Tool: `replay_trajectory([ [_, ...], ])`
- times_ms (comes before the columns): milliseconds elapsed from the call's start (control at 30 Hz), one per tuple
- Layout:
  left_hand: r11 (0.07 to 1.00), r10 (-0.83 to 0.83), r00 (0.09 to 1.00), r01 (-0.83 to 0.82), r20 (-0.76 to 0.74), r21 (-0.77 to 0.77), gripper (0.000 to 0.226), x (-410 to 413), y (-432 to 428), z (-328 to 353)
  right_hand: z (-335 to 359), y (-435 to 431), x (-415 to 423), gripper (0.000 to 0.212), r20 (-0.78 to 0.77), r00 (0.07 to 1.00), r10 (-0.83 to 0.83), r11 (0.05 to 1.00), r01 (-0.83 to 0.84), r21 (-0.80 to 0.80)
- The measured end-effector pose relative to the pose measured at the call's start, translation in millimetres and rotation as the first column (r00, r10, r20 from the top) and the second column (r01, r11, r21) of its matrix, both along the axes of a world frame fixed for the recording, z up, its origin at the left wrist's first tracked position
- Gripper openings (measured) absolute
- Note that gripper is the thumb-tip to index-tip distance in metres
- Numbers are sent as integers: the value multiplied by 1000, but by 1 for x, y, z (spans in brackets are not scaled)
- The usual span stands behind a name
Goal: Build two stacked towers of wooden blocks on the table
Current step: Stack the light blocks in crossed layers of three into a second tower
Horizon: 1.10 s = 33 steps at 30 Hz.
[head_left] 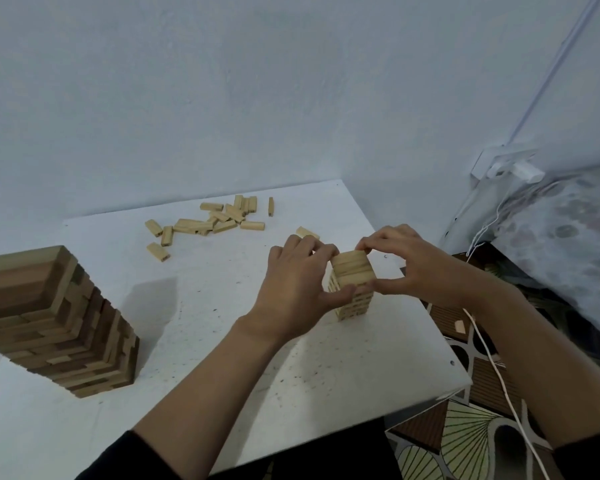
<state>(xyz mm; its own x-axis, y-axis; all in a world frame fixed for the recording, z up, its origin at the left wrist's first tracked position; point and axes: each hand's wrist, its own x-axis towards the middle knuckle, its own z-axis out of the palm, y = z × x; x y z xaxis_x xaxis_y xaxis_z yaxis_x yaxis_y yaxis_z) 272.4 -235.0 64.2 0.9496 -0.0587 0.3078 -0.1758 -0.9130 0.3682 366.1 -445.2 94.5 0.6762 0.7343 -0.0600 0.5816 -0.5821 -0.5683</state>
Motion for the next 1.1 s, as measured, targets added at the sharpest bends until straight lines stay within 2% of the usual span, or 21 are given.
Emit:
replay_trajectory([
  [233,998,54,997,-52,-52,42,52,10,-12,-11,-9,-7,11,51,-48,999,0,999,-3,-49],
  [767,995,93,988,-89,-123,44,55,11,-12,-15,-19,-2,15,54,-41,999,19,996,-22,-88],
  [1100,995,96,986,-97,-139,5,55,11,-11,-16,-25,-5,15,58,-40,999,-7,999,5,-49],
])
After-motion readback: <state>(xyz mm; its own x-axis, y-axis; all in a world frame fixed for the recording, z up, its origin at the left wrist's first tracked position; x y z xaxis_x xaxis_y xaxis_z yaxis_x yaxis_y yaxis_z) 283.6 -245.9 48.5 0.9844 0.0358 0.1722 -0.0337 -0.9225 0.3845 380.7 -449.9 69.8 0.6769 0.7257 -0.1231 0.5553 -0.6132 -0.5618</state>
